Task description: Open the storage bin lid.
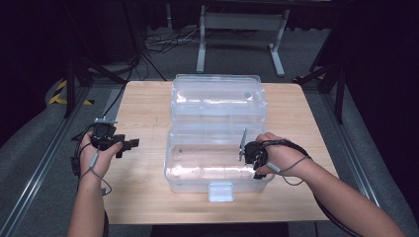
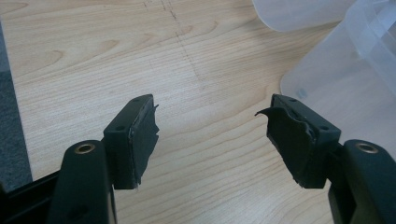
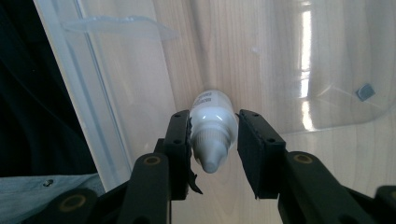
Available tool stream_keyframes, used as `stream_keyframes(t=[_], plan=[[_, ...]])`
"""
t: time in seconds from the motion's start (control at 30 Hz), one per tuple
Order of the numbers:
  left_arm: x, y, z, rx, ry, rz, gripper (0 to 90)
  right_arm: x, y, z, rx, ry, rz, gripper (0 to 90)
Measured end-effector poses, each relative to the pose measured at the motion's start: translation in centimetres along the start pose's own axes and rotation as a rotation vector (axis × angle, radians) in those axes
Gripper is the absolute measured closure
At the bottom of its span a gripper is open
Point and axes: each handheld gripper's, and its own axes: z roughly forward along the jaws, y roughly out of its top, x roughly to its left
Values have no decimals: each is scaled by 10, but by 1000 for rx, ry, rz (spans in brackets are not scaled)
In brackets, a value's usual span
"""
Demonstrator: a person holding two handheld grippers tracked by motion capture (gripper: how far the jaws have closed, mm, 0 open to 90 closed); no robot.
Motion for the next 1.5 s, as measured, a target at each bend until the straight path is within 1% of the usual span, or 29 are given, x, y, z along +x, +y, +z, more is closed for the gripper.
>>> stream_keyframes(t=[0.03, 0.13, 0.23, 0.4, 0.47, 0.67, 0.7, 0.8, 0.87, 1.03, 1.13, 1.2, 1.27, 1.33, 1.47, 1.5], plan=[[0, 0, 0, 0, 0, 0, 336, 0, 0, -1, -5, 0, 6, 629], [0, 0, 0, 2, 0, -1, 336, 0, -1, -5, -20, 5, 7, 622], [0, 0, 0, 6, -4, 4, 336, 2, -3, -11, -34, -5, 16, 606], [0, 0, 0, 4, -4, 3, 336, 3, -4, -20, -48, -17, 14, 599], [0, 1, 1, 1, -5, -3, 336, 5, -5, -24, -62, -26, 14, 598], [-2, 5, 4, 4, -13, 4, 336, 7, -12, -38, -93, -47, 32, 587], [-3, 6, 4, 4, -13, 13, 336, 7, -14, -40, -100, -50, 32, 585], [-6, 8, 4, -2, -20, 26, 336, 6, -19, -47, -122, -59, 48, 582], [-8, 10, 4, -1, -23, 28, 336, 6, -23, -51, -142, -66, 68, 572], [-12, 13, 9, 12, -35, 33, 337, 6, -33, -61, -197, -83, 108, 562], [-16, 14, 12, 22, -61, 44, 338, 5, -39, -66, -240, -88, 139, 546], [-19, 15, 13, 25, -67, 54, 337, 4, -40, -68, -257, -95, 143, 544], [-21, 16, 13, 21, -65, 60, 337, 4, -41, -69, -262, -96, 146, 543], [-24, 17, 11, 17, -70, 66, 337, 3, -42, -72, -286, -97, 160, 543], [-28, 17, 9, 20, -74, 79, 338, 2, -44, -74, -304, -96, 169, 540], [-29, 17, 8, 21, -78, 77, 338, 2, -44, -76, -313, -96, 173, 538]])
